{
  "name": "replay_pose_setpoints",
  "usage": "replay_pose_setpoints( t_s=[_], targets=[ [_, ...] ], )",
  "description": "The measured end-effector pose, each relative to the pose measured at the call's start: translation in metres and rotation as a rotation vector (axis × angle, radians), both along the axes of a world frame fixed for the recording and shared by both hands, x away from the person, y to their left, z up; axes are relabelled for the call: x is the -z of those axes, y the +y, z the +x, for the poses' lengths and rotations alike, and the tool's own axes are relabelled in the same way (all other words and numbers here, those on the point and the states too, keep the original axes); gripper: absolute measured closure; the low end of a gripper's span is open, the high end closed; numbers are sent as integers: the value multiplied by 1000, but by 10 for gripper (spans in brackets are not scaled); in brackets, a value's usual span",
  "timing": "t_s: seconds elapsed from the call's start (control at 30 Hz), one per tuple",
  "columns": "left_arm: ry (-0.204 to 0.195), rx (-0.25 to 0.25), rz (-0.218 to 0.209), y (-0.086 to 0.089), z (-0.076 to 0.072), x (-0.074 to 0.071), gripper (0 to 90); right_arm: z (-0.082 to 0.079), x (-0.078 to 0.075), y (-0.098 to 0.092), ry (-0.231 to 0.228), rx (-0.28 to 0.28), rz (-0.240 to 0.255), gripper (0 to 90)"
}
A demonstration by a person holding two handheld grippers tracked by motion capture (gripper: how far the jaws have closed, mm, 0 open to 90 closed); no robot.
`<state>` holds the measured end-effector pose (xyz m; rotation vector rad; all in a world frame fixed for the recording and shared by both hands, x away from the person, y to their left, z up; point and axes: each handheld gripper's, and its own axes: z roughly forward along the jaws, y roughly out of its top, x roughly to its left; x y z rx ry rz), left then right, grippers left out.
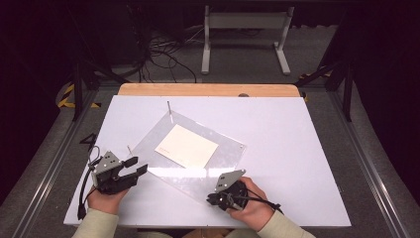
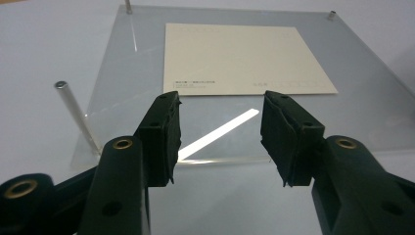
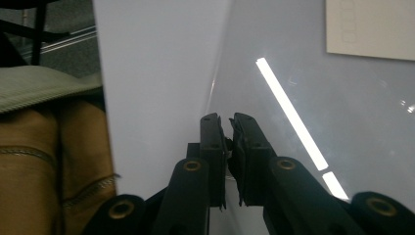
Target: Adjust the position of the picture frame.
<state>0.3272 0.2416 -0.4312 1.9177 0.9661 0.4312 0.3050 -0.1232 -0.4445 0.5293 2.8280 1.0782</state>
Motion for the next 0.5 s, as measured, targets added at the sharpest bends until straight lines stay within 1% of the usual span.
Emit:
replay_pose_setpoints(
  t_s=[0.07, 0.1, 0.13, 0.17, 0.2, 0.23, 0.27, 0.3, 0.33, 0.37, 0.4, 0.43, 0.47, 0.5],
  targets=[
    [3, -2, 0, -1, 0, 1, 497, -10, 2, 12, 14, -36, 18, 831],
    [8, -3, 3, -1, 0, 2, 498, -13, 3, 16, 19, -58, 26, 830],
    [8, -5, 9, 0, 1, 2, 498, -16, 3, 19, 24, -67, 32, 829],
    [13, -9, 13, 1, 1, 2, 498, -17, 3, 21, 22, -74, 29, 829],
    [15, -17, 8, 2, 2, 3, 498, -15, 3, 21, 22, -90, 23, 829],
    [19, -21, 9, 5, 3, 4, 497, -13, 2, 19, 40, -100, 39, 836],
    [25, -27, 3, 5, 3, 4, 497, -8, -1, 14, 53, -90, 79, 822],
    [25, -36, 0, 7, 3, 4, 496, -4, -5, 8, 35, -70, 90, 806],
    [25, -42, -2, 8, 4, 4, 493, 5, -12, -2, -3, -24, 111, 798],
    [29, -54, -3, 9, 4, 5, 489, 11, -15, -9, -21, 11, 124, 794],
    [31, -62, -1, 9, 5, 6, 480, 23, -21, -22, -56, 78, 132, 793],
    [31, -62, -1, 9, 5, 6, 470, 30, -22, -31, -78, 118, 130, 794],
    [40, -83, 5, 12, 7, 7, 461, 43, -24, -43, -92, 184, 114, 796],
    [39, -98, 4, 13, 8, 7, 455, 50, -24, -51, -91, 222, 103, 801]
  ],
)
